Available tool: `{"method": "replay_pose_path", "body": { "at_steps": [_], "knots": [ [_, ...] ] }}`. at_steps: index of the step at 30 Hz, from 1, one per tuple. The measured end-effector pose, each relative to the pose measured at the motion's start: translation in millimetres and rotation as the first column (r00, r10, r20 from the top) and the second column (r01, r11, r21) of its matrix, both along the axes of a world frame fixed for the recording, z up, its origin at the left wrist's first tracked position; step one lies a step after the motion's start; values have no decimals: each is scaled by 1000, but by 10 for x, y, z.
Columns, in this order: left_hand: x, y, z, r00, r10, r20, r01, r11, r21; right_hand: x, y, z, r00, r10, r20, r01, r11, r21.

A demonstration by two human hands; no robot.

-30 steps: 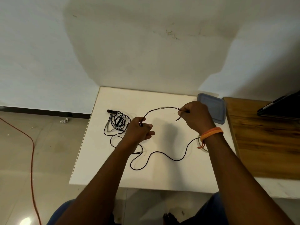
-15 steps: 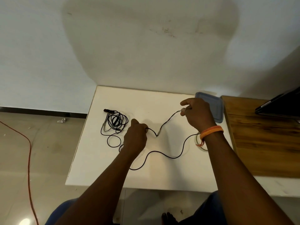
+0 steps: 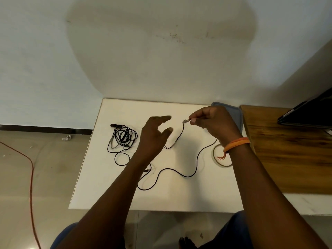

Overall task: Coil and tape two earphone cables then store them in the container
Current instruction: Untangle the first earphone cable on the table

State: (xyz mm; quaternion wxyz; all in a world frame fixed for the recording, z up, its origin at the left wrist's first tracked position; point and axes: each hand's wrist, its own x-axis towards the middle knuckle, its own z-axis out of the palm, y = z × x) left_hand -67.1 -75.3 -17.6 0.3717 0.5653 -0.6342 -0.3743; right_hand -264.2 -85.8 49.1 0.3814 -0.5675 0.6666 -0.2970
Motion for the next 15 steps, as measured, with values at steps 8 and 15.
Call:
{"method": "replay_pose_path", "body": {
  "at_steps": [8,15],
  "knots": [
    [-77,-4,230,973,-175,-148,184,982,49,50,46,81,987,159,24,-159,987,18],
    [78,-36,170,913,-248,325,301,946,-124,-24,34,21,928,277,-248,-244,957,155]
  ]
}}
